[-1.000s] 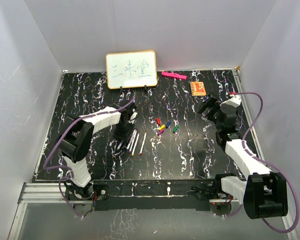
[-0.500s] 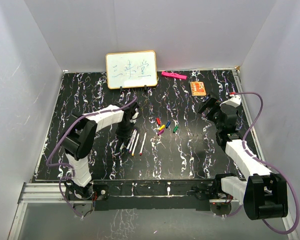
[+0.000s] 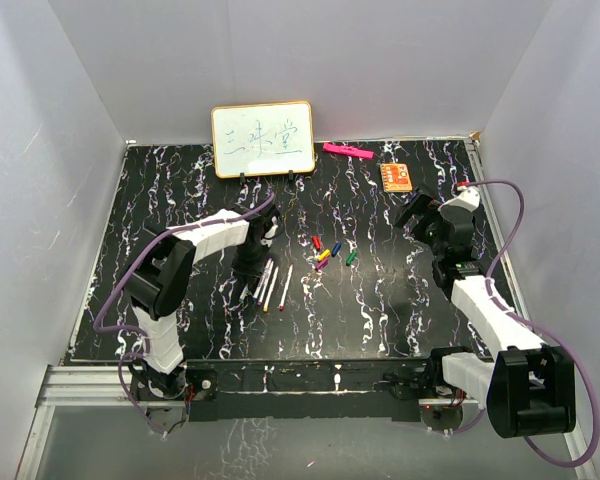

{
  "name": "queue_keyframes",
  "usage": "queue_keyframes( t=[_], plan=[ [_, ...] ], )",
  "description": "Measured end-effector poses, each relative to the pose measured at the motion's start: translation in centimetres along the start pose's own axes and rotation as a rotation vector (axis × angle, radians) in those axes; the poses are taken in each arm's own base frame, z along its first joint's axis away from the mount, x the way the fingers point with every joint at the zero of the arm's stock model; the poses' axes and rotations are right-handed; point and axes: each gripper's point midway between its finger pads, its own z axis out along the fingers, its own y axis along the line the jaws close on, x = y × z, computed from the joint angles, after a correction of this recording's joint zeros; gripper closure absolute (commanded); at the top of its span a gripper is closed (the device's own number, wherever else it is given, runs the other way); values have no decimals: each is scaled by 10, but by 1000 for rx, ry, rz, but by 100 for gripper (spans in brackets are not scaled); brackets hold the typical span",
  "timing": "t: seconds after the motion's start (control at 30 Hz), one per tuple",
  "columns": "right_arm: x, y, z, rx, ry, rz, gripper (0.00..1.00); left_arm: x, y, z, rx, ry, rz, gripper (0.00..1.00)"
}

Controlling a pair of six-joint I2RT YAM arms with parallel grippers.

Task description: Insert the pens into the pen caps

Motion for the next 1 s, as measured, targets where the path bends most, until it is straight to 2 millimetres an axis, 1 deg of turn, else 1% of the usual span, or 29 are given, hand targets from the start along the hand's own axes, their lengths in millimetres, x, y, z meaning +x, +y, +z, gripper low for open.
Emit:
queue_keyframes(
  t=[0.13, 0.2, 0.3, 0.43, 0.57, 0.73, 0.8, 0.87, 1.0],
  plan=[
    [6, -3, -1, 17, 33, -3, 2, 0, 0, -1, 1, -7, -1, 100],
    [8, -2, -1, 29, 53, -11, 4, 0, 0, -1, 3, -17, -2, 100],
    [12, 5, 1, 45, 81, -34, 10, -3, 0, -3, 9, -50, -5, 100],
    [21, 19, 3, 50, 118, -71, 22, -4, 1, -6, 11, -95, -11, 100],
    [36, 27, 4, 56, 165, -103, 34, -5, 2, -8, 2, -133, -16, 100],
    [65, 29, 5, 78, 248, -148, 38, -13, 7, -11, -19, -202, -32, 100],
    [77, 31, 7, 88, 280, -170, 42, -14, 9, -18, -20, -237, -40, 100],
    [87, 33, 6, 96, 307, -189, 46, -16, 10, -32, -14, -289, -50, 100],
    [110, 38, 2, 104, 358, -217, 48, -21, 11, -66, 24, -436, -78, 100]
  ],
)
